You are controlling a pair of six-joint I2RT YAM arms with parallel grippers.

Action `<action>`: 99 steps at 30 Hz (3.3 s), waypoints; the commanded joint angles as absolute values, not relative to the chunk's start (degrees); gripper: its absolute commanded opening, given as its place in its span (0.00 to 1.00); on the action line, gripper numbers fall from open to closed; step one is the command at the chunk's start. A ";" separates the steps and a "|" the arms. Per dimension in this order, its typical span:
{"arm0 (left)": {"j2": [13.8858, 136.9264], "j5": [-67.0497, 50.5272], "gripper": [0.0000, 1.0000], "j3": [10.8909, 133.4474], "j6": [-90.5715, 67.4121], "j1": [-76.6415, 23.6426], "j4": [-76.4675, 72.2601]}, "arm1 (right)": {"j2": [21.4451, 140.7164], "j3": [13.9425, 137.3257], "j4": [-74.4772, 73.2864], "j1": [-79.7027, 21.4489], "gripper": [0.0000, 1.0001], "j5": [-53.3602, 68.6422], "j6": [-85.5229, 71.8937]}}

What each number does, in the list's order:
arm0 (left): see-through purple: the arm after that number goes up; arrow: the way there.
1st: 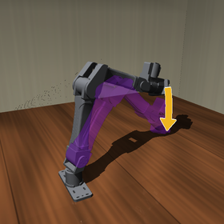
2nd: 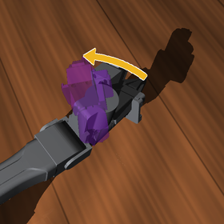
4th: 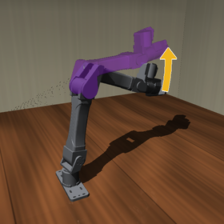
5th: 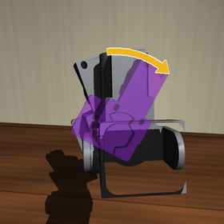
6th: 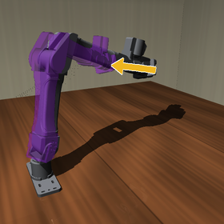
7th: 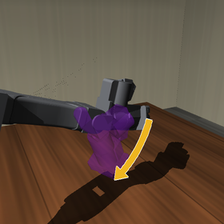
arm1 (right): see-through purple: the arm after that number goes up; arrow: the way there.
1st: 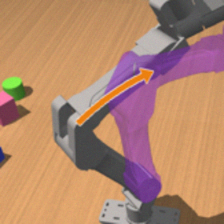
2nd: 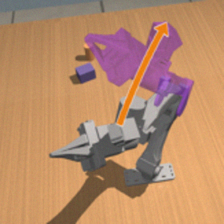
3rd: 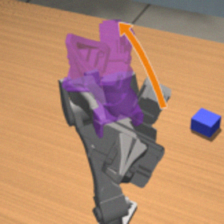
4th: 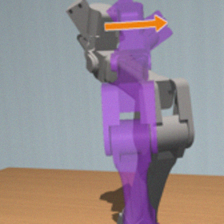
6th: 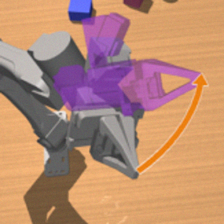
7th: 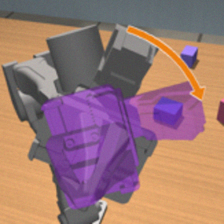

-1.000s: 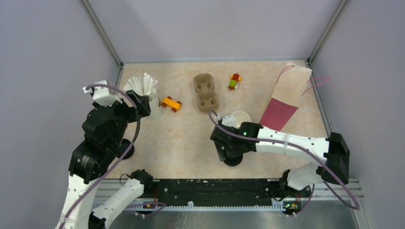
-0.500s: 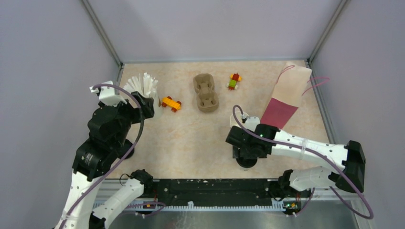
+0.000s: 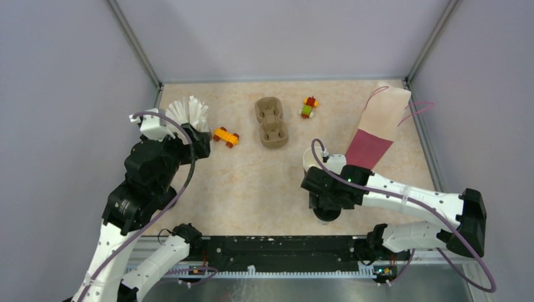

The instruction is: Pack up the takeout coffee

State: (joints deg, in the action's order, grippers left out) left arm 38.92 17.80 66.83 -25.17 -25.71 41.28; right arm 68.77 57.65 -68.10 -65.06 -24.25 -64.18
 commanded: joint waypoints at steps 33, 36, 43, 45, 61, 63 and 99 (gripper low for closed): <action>40.53 16.74 0.99 67.33 -26.10 -26.00 39.55 | 73.74 69.13 -73.83 -64.51 0.91 -28.12 -59.53; 40.82 16.67 0.99 67.45 -26.31 -26.00 39.87 | 73.21 70.15 -74.38 -64.51 0.91 -27.92 -59.59; 44.20 16.83 0.99 70.49 -27.74 -26.01 44.65 | 73.99 84.75 -74.50 -63.95 0.86 -28.68 -52.64; 45.83 16.01 0.99 72.19 -28.09 -26.01 46.66 | 75.43 91.58 -74.77 -61.72 0.83 -28.80 -49.00; 47.00 4.29 0.99 72.34 -31.51 -26.00 49.44 | 85.04 116.15 -75.39 -25.31 0.63 -28.94 -22.86; 46.96 4.54 0.99 72.55 -31.26 -25.94 50.12 | 85.48 114.30 -73.32 -22.92 0.61 -27.17 -21.93; 50.19 6.18 0.99 73.68 -30.75 -26.01 51.56 | 100.55 135.55 -68.62 -19.80 0.00 -25.54 -2.83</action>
